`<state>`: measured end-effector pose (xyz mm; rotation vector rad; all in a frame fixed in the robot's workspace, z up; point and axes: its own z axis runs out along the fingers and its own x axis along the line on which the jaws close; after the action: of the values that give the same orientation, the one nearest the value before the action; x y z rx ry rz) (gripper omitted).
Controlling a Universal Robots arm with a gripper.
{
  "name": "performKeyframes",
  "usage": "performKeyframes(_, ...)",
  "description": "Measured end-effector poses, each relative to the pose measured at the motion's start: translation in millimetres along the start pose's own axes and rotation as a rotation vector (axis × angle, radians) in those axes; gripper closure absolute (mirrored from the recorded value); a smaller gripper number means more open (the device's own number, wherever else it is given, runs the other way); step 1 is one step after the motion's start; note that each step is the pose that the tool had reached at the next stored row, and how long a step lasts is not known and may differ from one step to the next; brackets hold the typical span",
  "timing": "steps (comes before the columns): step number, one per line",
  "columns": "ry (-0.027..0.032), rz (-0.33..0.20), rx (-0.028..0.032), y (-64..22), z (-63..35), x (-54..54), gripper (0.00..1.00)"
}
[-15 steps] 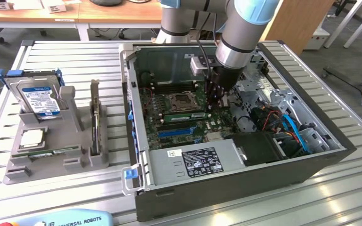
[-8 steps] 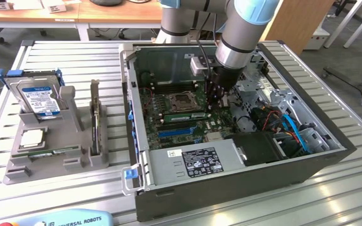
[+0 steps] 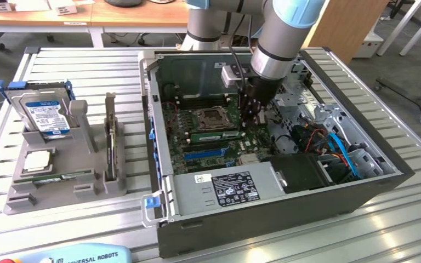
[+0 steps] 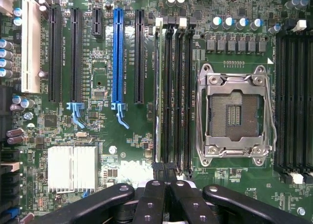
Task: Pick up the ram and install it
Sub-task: 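Press down the ram until it locks into place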
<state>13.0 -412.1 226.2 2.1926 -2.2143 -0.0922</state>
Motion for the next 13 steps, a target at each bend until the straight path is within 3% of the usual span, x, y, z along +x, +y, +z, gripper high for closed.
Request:
performKeyframes(9, 0.0003, 0.0, -0.0001, 1.0, -16.7, -0.4, 0.9)
performKeyframes(13, 0.0001, 0.0, 0.0001, 1.1, -19.0, -0.5, 0.9)
